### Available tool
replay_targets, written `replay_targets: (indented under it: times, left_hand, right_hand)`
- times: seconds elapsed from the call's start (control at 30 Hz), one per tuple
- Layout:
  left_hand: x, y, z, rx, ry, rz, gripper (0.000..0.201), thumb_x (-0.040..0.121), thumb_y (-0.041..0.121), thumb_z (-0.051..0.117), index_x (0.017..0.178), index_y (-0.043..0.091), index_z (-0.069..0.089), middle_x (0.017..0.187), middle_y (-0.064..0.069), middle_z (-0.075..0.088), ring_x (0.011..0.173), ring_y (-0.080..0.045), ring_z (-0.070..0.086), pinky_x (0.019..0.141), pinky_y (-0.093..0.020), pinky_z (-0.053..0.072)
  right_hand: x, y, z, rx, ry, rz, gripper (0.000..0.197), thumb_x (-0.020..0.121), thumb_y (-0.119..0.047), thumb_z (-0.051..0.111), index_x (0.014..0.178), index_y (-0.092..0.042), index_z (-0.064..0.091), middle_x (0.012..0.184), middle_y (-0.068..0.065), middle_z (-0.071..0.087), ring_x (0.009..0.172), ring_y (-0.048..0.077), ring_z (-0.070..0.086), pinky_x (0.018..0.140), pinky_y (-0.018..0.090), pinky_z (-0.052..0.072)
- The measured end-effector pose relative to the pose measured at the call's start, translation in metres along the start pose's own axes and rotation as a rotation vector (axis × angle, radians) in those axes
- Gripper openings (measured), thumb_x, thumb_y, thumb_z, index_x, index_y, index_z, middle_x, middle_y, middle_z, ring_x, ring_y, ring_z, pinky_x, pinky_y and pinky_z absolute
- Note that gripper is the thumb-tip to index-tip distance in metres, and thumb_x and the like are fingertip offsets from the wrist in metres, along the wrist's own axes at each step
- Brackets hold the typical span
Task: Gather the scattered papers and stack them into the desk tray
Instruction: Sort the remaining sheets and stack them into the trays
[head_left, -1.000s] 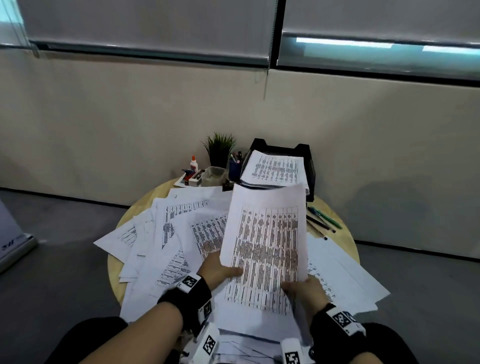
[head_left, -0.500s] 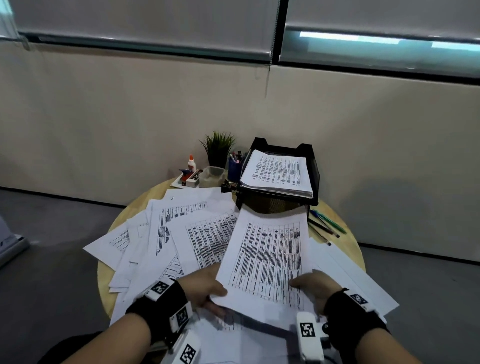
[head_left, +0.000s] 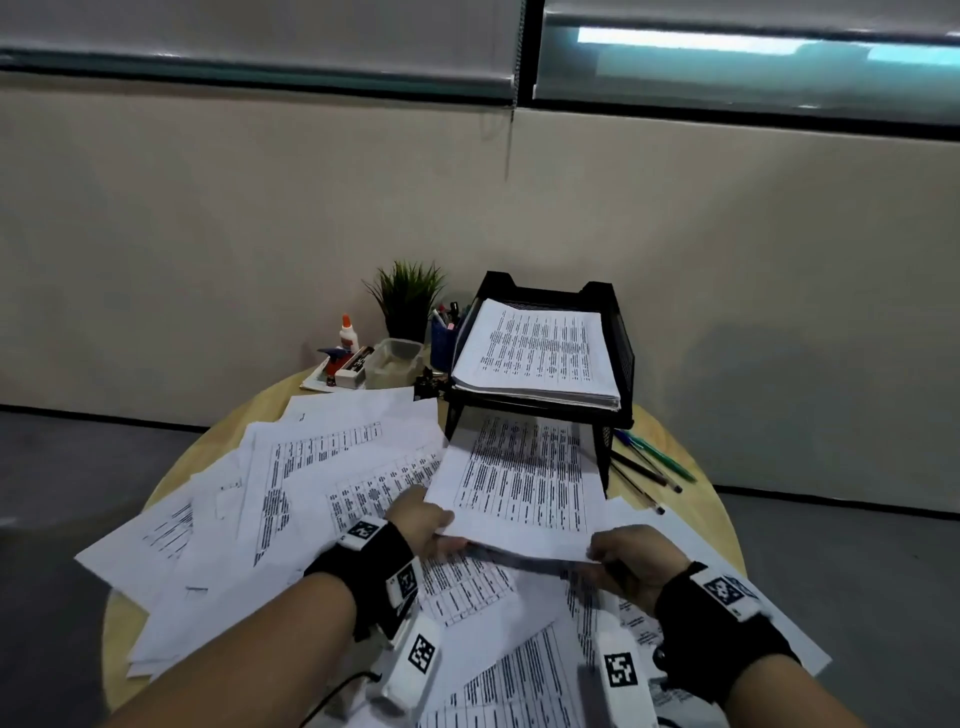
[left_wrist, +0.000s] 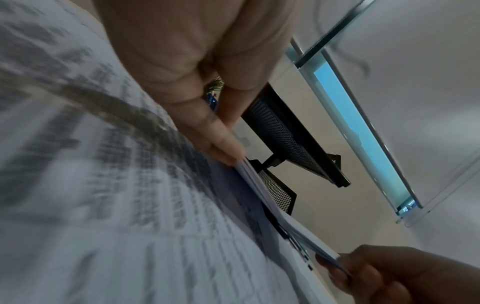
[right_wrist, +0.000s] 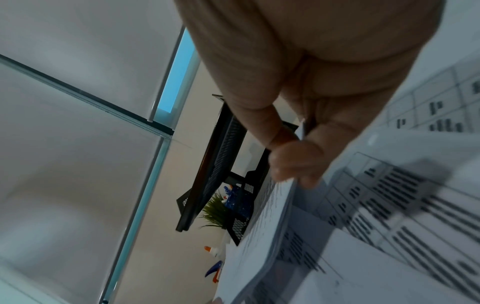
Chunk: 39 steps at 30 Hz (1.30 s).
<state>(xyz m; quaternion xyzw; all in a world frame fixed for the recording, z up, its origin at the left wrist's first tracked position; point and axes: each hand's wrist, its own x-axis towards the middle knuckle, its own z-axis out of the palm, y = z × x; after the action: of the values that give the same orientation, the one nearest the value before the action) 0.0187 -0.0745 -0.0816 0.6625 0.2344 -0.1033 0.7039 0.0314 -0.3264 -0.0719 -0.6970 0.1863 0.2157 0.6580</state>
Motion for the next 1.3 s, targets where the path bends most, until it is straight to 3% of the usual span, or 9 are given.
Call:
replay_targets:
  times: [0.2,0.3,0.37,0.5,0.6,0.73,0.87,1.17,1.3]
  left_hand:
    - [0.040,0.021,0.014,-0.008,0.248,0.095,0.037,0.077,-0.012,0.065,0.105,0.004,0.046,0.104,-0.020,0.054,0.091,-0.036,0.062,0.080,-0.044,0.057]
    - [0.053,0.030,0.019,0.003,0.242,0.128,0.031,0.081,-0.013,0.060,0.102,0.004,0.046,0.076,-0.018,0.053,0.064,-0.028,0.056,0.061,-0.035,0.057]
    - [0.063,0.033,0.022,0.036,0.268,0.152,0.027,0.081,-0.012,0.061,0.094,0.006,0.046,0.078,-0.021,0.056,0.058,-0.028,0.057,0.054,-0.038,0.058]
    - [0.082,0.034,0.024,0.372,0.334,0.249,0.030,0.070,0.001,0.068,0.097,0.006,0.056,0.090,-0.016,0.062,0.081,-0.034,0.067,0.072,-0.046,0.058]
    - [0.092,0.035,0.021,0.635,0.328,0.263,0.035,0.079,0.007,0.063,0.114,0.009,0.062,0.115,-0.012,0.063,0.104,-0.030,0.060,0.083,-0.024,0.048]
    - [0.090,0.033,0.020,0.755,0.291,0.264,0.039,0.082,0.005,0.060,0.121,0.005,0.058,0.124,-0.016,0.058,0.110,-0.031,0.057,0.075,-0.021,0.039]
    - [0.063,0.024,0.021,0.821,0.224,0.237,0.046,0.077,0.012,0.067,0.121,0.008,0.052,0.124,-0.016,0.046,0.106,-0.034,0.054,0.079,-0.029,0.046]
    - [-0.030,-0.029,0.010,1.214,0.038,0.166,0.063,0.070,0.042,0.069,0.125,0.020,0.048,0.125,-0.005,0.045,0.114,-0.025,0.048,0.093,-0.037,0.047]
    - [-0.071,-0.049,-0.004,1.208,0.038,0.195,0.066,0.068,0.048,0.071,0.124,0.024,0.048,0.123,-0.003,0.043,0.114,-0.022,0.046,0.094,-0.032,0.044]
  right_hand:
    - [0.038,-0.016,0.003,-0.004,0.181,-0.208,0.041,0.082,0.012,0.057,0.052,-0.010,0.042,0.056,0.010,0.044,0.053,0.019,0.044,0.057,0.032,0.042]
    - [0.057,-0.022,0.009,-0.271,0.252,-0.327,0.032,0.092,-0.005,0.056,0.061,-0.005,0.046,0.048,0.004,0.039,0.054,0.019,0.046,0.054,0.027,0.035]
    - [0.066,-0.028,0.011,-0.302,0.262,-0.346,0.024,0.098,-0.024,0.050,0.085,-0.006,0.059,0.060,-0.001,0.057,0.083,0.021,0.062,0.063,0.025,0.040]
    - [0.071,-0.033,0.011,-0.460,0.358,-0.383,0.042,0.099,-0.049,0.034,0.111,-0.021,0.063,0.090,0.000,0.056,0.104,0.020,0.059,0.067,0.025,0.028]
    - [0.083,-0.030,0.010,-0.154,0.323,-0.295,0.032,0.098,-0.040,0.043,0.108,-0.018,0.064,0.085,0.002,0.057,0.096,0.024,0.062,0.071,0.025,0.038]
    - [0.089,-0.022,0.007,0.274,0.289,-0.140,0.015,0.080,-0.003,0.070,0.072,0.007,0.062,0.065,0.021,0.062,0.054,0.027,0.058,0.072,0.040,0.053]
    - [0.064,-0.016,-0.001,0.184,0.252,-0.131,0.022,0.075,0.010,0.064,0.062,0.003,0.049,0.063,0.021,0.048,0.052,0.025,0.046,0.056,0.038,0.039]
    - [-0.036,0.018,-0.001,0.058,0.094,-0.287,0.006,0.084,0.012,0.058,0.078,0.009,0.059,0.069,0.025,0.058,0.062,0.032,0.058,0.071,0.047,0.055]
    - [-0.072,0.034,-0.001,-0.012,0.060,-0.291,0.003,0.082,0.010,0.061,0.083,0.012,0.061,0.067,0.020,0.059,0.059,0.027,0.057,0.067,0.038,0.055]
